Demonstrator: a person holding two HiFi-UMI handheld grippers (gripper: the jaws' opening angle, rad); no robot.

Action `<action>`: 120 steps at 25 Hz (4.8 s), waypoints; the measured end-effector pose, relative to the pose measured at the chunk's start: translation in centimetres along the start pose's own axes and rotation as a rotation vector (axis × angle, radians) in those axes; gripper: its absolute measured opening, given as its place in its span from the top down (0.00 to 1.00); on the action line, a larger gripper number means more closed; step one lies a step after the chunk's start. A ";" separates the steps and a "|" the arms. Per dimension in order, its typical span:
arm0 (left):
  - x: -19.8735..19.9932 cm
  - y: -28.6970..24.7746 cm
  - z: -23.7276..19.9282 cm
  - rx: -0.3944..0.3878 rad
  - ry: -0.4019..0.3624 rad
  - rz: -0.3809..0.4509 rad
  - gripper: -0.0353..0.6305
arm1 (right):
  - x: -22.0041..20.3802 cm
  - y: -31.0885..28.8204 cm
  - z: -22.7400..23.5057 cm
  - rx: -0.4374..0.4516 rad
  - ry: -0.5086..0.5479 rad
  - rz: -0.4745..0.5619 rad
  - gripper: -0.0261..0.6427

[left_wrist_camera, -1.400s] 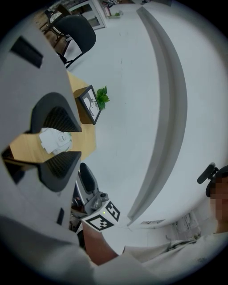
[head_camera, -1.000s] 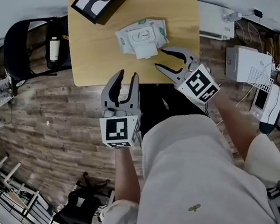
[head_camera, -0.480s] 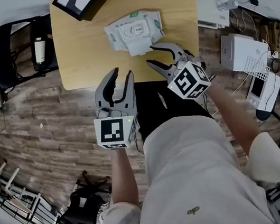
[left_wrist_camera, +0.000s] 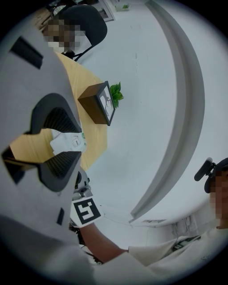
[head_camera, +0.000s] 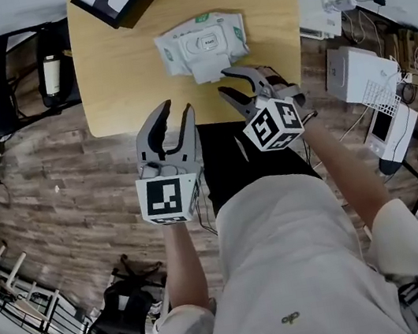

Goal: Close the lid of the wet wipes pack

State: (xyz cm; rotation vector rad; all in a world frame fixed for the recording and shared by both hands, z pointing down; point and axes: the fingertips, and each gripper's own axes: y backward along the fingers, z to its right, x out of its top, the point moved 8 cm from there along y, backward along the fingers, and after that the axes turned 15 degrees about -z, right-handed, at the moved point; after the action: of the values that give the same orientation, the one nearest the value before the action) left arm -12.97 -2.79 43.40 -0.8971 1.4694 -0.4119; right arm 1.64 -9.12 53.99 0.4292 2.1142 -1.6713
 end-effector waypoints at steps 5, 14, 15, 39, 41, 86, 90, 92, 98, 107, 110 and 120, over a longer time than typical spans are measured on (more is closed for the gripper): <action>-0.1 -0.2 -0.5 0.001 0.003 -0.001 0.76 | -0.3 -1.2 -0.1 -0.028 0.015 -0.060 0.74; -0.7 -0.3 -0.9 -0.003 0.015 -0.017 0.76 | -0.2 -2.1 -0.5 -0.051 0.041 -0.080 0.77; -0.7 -0.3 -1.0 -0.001 0.014 -0.018 0.76 | -0.1 -2.2 -0.6 -0.057 0.048 -0.082 0.77; 0.7 -0.2 -2.0 -0.053 -0.013 -0.017 0.76 | 0.7 -0.7 0.1 0.006 -0.069 -0.038 0.85; 1.1 -0.5 -2.3 -0.067 -0.022 -0.013 0.76 | 1.1 -0.3 0.5 0.013 -0.080 -0.026 0.85; 6.6 -3.4 -8.4 -0.279 -0.203 -0.053 0.77 | 5.5 -1.7 9.1 -0.019 -0.210 -0.096 0.94; 6.7 -3.9 -8.7 -0.289 -0.211 -0.064 0.77 | 5.4 -2.4 9.5 -0.008 -0.225 -0.110 0.94; 6.7 -4.2 -8.8 -0.295 -0.217 -0.070 0.77 | 5.5 -2.8 9.8 0.000 -0.224 -0.119 0.94; 7.0 -4.6 -9.0 -0.298 -0.242 -0.080 0.77 | 5.4 -3.7 10.4 0.003 -0.194 -0.145 0.94; 7.3 -4.9 -9.7 -0.304 -0.249 -0.082 0.77 | 5.1 -4.9 10.4 -0.017 -0.210 -0.177 0.96; 7.2 -5.0 -9.9 -0.305 -0.248 -0.084 0.77 | 5.1 -5.2 10.4 -0.020 -0.206 -0.187 0.96; 6.9 -4.7 -10.2 -0.297 -0.233 -0.085 0.77 | 5.8 -6.3 10.1 -0.018 -0.154 -0.218 0.96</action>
State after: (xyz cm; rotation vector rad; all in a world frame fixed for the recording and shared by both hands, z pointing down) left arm -20.65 -13.50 43.57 -1.2050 1.2993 -0.1447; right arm -5.14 -20.52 54.40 0.0626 2.1220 -1.7397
